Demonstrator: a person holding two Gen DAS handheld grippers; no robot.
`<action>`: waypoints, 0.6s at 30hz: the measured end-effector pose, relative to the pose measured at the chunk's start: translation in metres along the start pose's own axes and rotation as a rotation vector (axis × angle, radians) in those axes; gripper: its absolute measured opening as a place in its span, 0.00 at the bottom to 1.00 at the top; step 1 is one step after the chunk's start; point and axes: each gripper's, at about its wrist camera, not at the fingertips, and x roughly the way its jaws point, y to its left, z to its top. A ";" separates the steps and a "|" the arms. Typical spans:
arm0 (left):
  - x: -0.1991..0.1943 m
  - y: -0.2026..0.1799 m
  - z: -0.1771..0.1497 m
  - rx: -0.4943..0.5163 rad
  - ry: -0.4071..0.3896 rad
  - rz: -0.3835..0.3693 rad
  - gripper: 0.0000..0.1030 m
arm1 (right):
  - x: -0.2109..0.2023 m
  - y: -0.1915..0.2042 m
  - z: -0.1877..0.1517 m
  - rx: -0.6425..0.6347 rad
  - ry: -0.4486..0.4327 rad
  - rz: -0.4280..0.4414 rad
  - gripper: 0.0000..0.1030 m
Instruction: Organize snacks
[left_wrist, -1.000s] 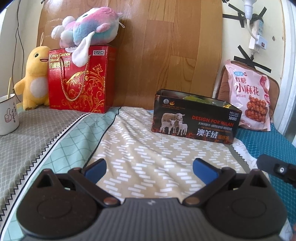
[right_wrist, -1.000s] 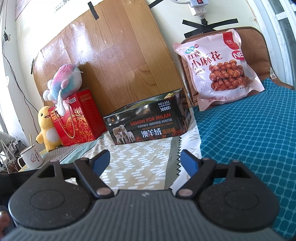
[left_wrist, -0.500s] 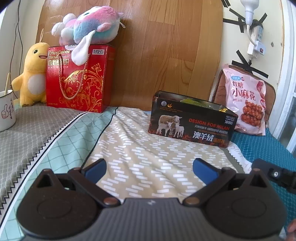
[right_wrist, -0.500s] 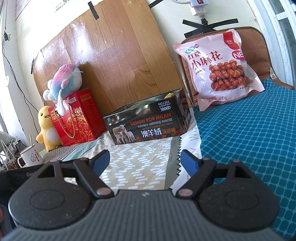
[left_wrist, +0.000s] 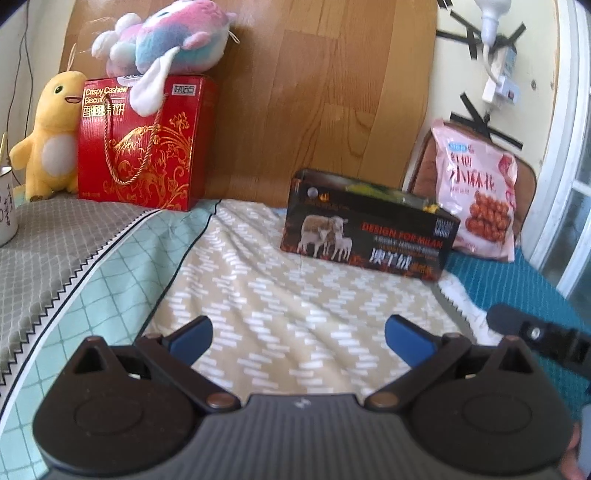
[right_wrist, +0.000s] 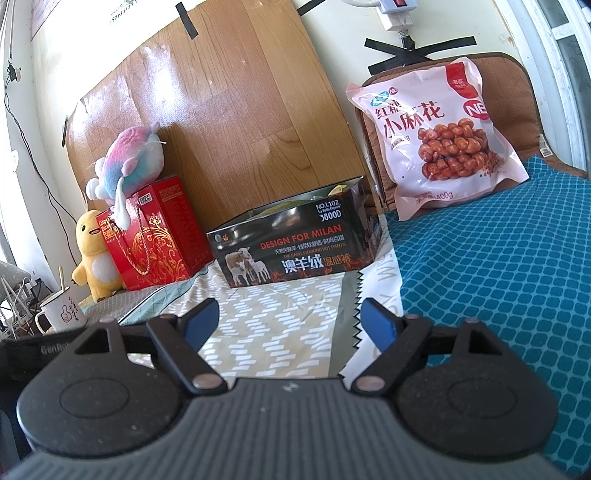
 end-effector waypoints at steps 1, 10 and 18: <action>0.000 -0.002 0.000 0.009 -0.005 0.017 1.00 | 0.000 0.000 0.000 0.000 0.000 0.000 0.83; 0.003 -0.001 0.000 0.025 -0.013 0.128 1.00 | 0.000 0.000 0.000 0.000 0.000 0.000 0.83; 0.002 -0.002 0.000 0.029 -0.024 0.149 1.00 | 0.000 0.000 0.000 0.000 0.000 -0.001 0.83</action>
